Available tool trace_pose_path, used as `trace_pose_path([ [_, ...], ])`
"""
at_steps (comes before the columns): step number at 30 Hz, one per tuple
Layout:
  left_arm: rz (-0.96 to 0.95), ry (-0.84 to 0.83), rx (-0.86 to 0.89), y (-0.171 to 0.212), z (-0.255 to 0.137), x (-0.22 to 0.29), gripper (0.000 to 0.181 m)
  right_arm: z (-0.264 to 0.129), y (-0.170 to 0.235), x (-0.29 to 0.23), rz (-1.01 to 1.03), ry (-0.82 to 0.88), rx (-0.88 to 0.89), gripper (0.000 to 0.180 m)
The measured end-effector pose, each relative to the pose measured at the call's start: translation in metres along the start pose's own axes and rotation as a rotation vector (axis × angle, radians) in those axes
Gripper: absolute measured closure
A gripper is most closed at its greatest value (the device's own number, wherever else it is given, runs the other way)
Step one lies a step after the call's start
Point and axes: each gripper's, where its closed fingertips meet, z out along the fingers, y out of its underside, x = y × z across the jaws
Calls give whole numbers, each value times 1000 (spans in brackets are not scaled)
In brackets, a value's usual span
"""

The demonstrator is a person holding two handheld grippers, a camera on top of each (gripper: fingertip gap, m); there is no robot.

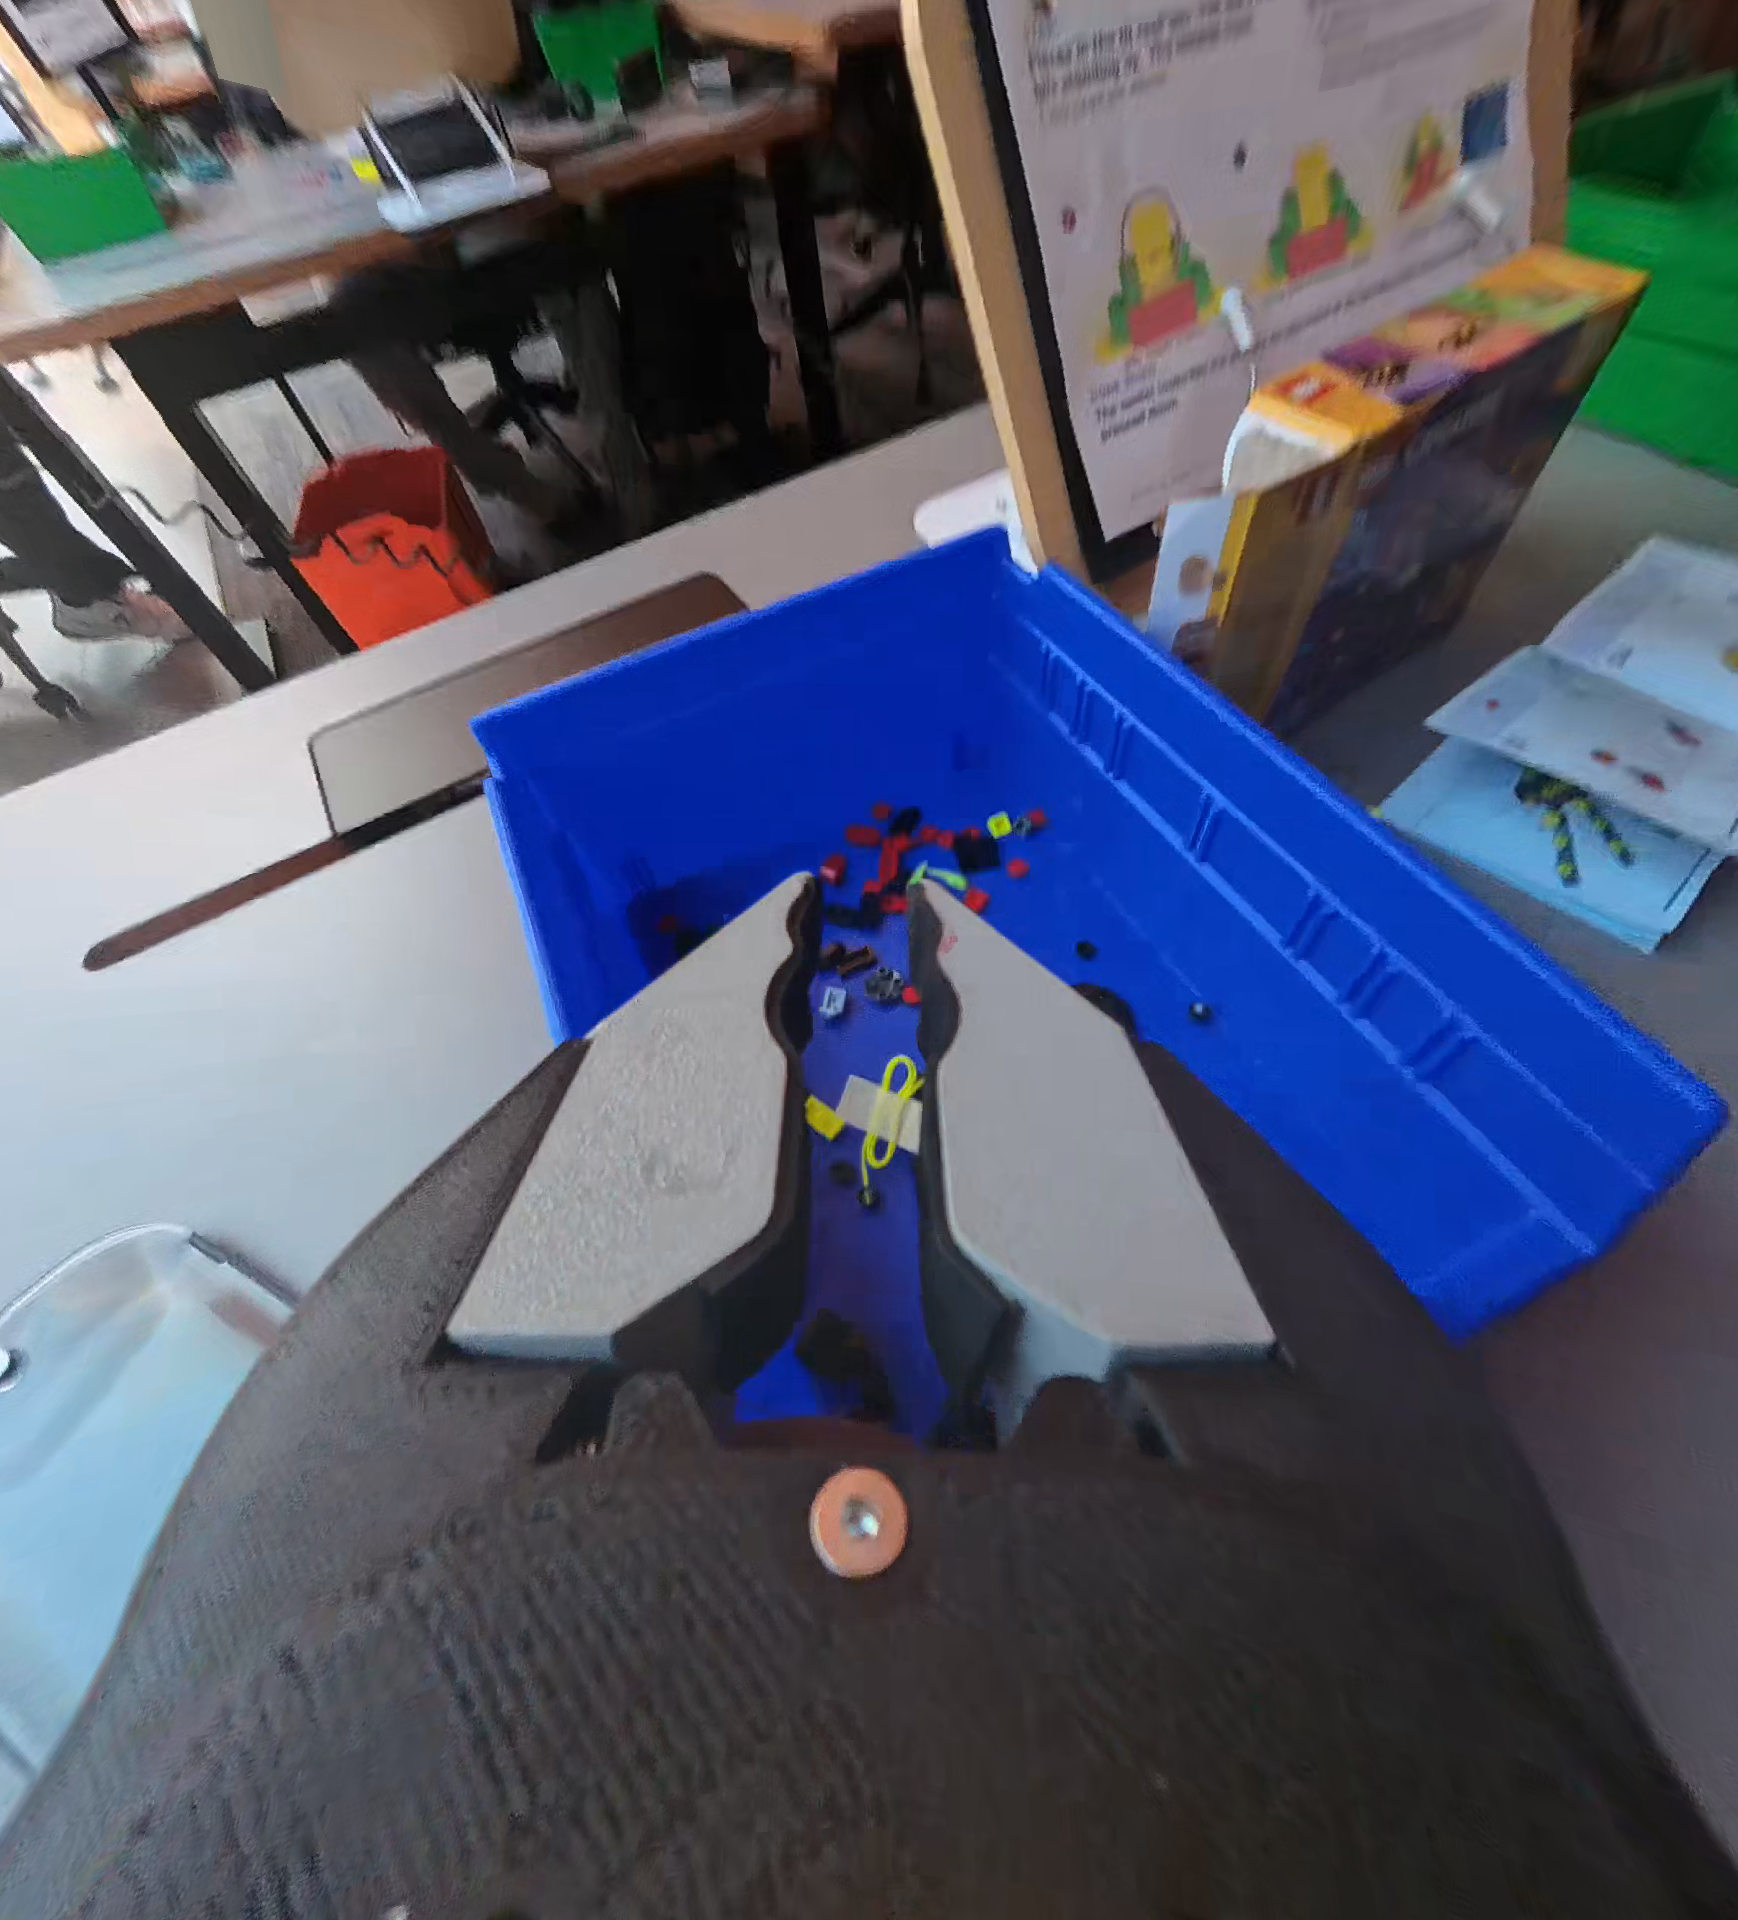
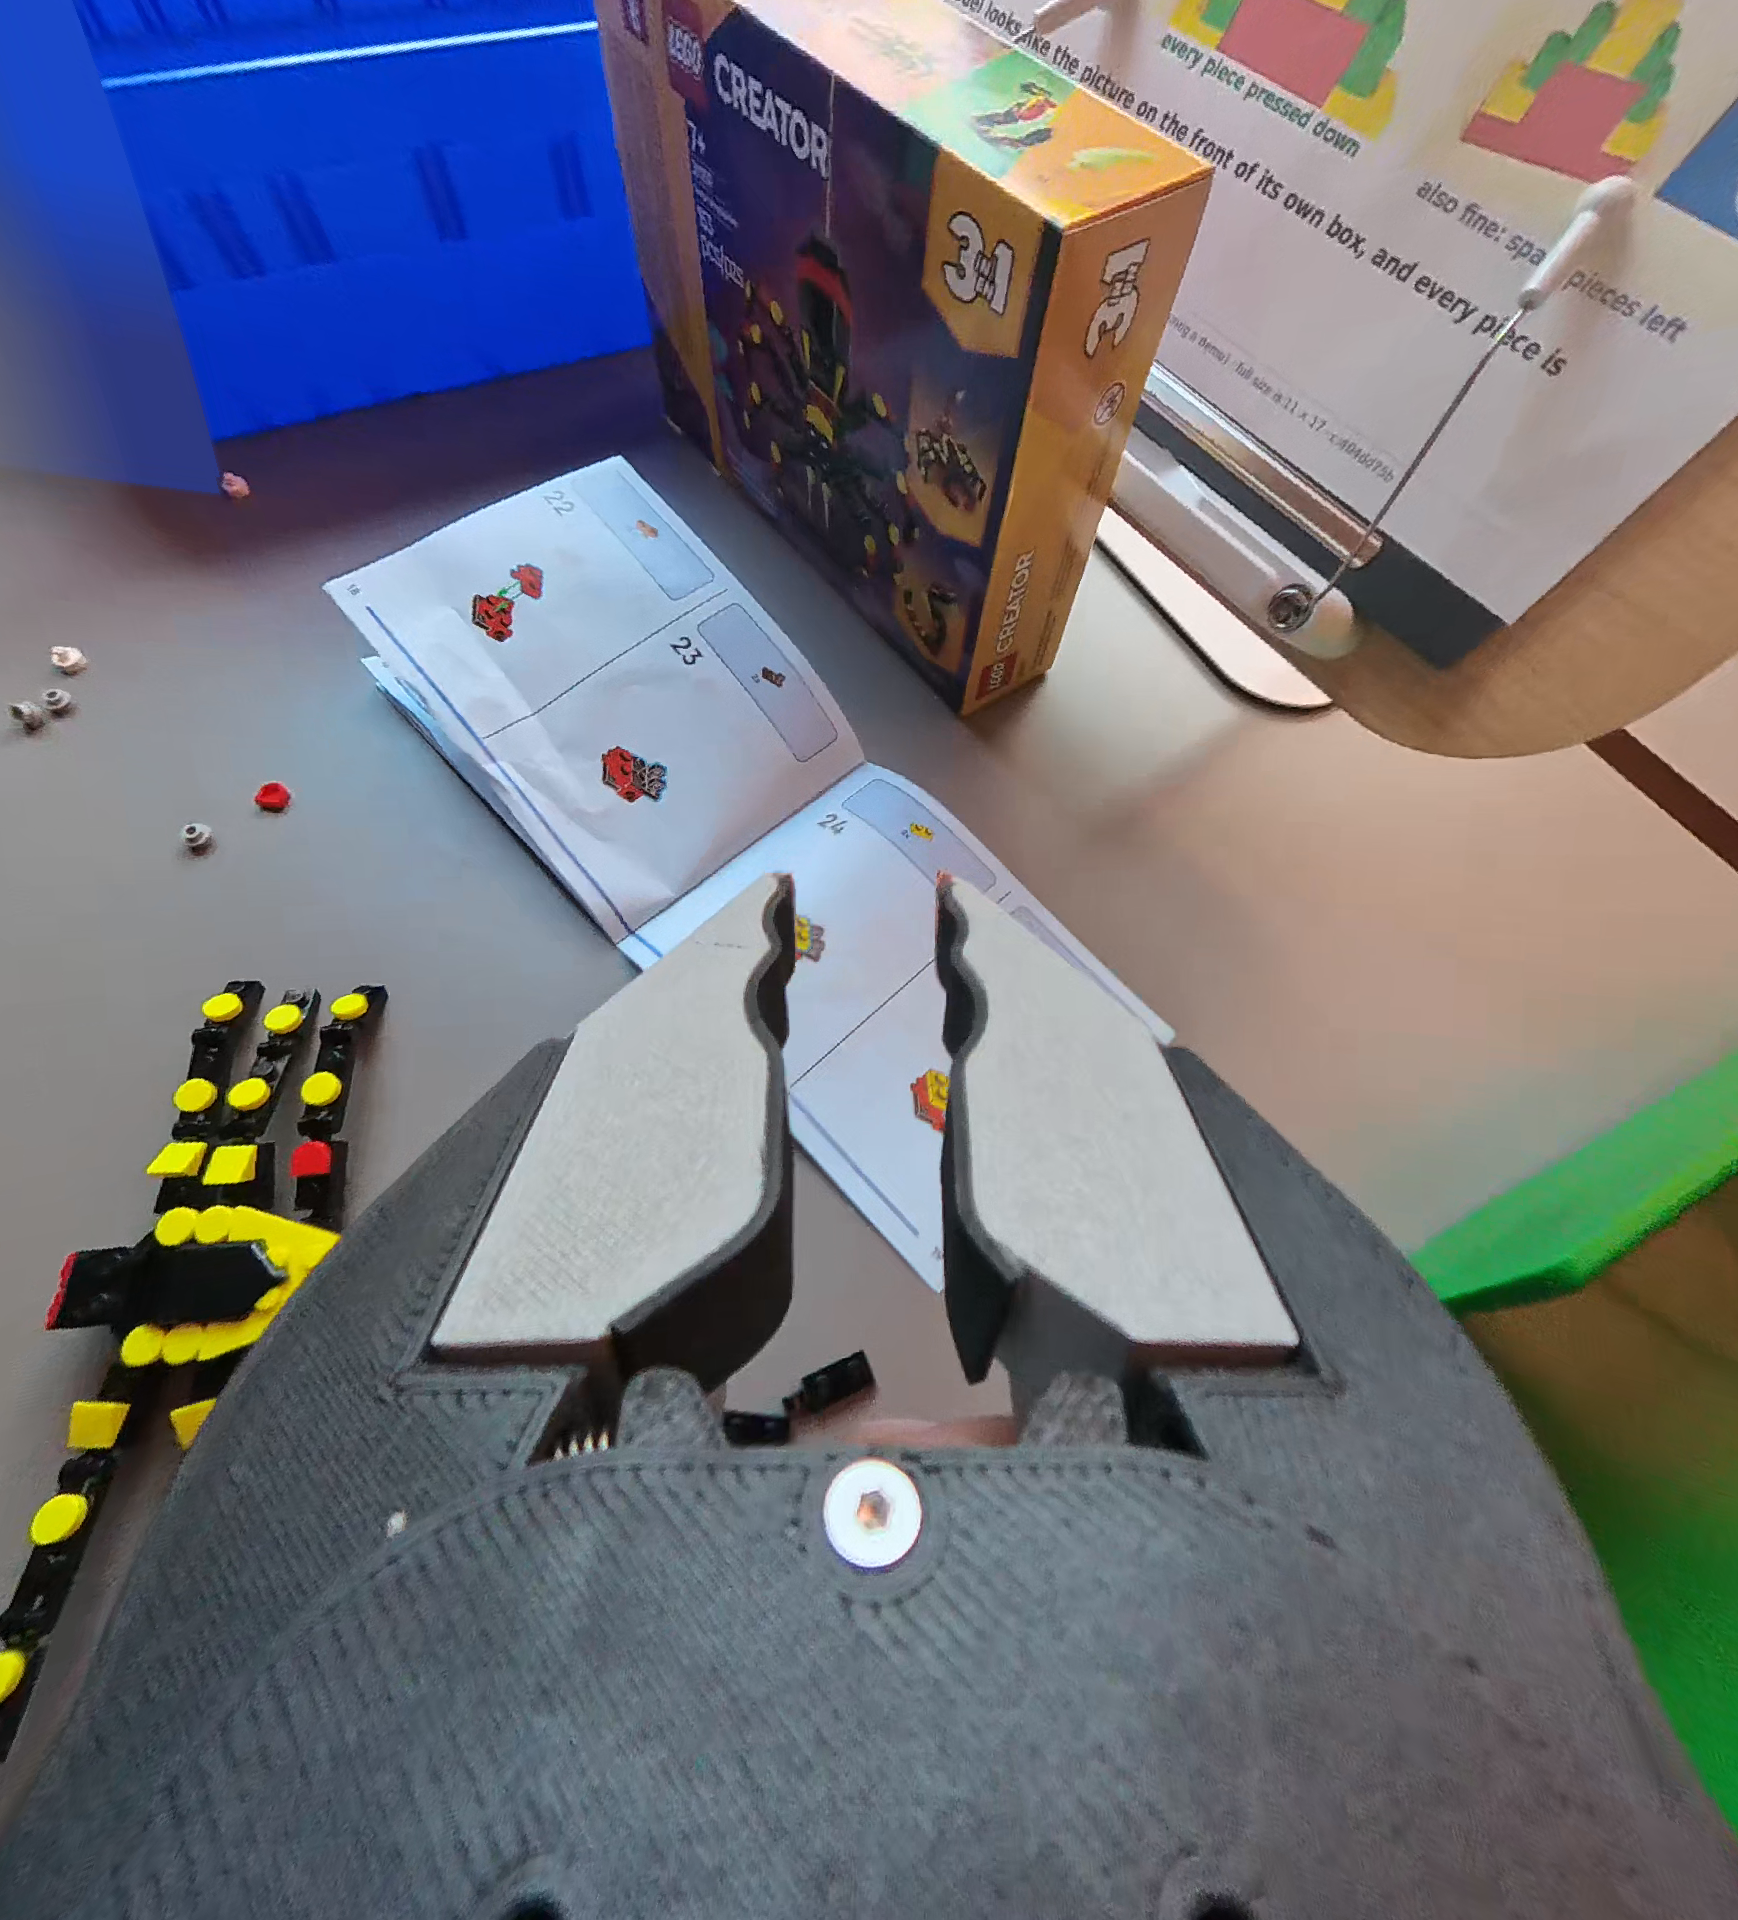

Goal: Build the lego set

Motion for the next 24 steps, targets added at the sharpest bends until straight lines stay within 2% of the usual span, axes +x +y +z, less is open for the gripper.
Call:
trace_pose_path([
  [3,124,-2,-323,26,21,-4,167,-7,4,-4,-23,17,4,156],
  [5,274,-14,-514,47,35,-9,166,-11,7,-6,-25,15,14,156],
  [7,371,51,-679,65,46,-8,148,-13,12,-8,-27,13,22,156],
  [9,472,173,-791,76,53,-4,154,-15,15,-8,-25,10,36,156],
  [11,591,263,-858,85,59,-8,158,-19,18,-9,-19,3,52,156],
  [13,668,278,-923,94,65,-18,155,-24,22,-8,-18,6,61,156],
  [17,722,346,-975,107,71,-18,155,-35,30,-2,-8,23,64,156],
  [18,730,365,-987,109,70,-15,150,-37,33,1,-3,32,62,156],
  [19,742,381,-1004,112,69,-13,155,-40,35,4,4,42,61,156],
  [24,828,418,-1080,115,53,-11,153,-48,47,16,58,76,56,156],
])
